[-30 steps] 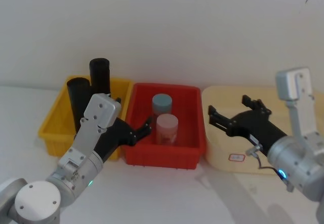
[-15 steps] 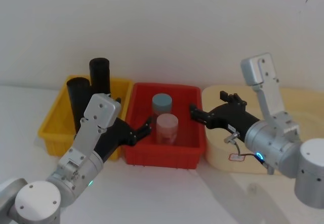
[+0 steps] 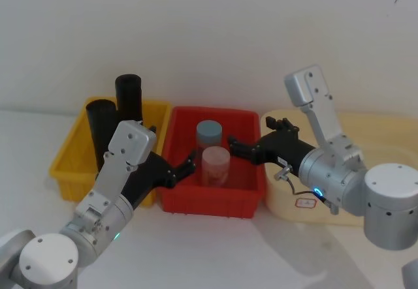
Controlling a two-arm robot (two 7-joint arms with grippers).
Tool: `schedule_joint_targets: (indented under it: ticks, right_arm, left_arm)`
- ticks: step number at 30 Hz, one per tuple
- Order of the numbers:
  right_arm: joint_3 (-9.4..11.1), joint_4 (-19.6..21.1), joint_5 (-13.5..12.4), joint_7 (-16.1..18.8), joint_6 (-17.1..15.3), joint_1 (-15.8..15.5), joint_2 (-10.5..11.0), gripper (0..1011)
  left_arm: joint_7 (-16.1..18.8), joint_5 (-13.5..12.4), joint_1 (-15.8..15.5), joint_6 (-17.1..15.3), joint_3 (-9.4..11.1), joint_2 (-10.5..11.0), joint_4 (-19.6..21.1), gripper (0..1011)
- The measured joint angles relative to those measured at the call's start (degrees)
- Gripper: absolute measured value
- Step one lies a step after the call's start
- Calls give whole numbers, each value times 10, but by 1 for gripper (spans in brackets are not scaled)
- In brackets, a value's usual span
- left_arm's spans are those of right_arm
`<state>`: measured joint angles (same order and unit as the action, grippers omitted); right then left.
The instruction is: Pick up the garbage bag with the one hand and transfer it to the other hand.
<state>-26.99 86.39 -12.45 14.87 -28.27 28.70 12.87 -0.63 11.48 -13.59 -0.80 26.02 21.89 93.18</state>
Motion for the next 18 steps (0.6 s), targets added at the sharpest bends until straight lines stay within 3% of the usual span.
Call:
schedule_joint_targets:
  ticks: [18]
  right_arm:
    - [-23,-65,9,39,10,38,-19,1000]
  left_arm:
    - [0,0,0,0,0,0,0,1001]
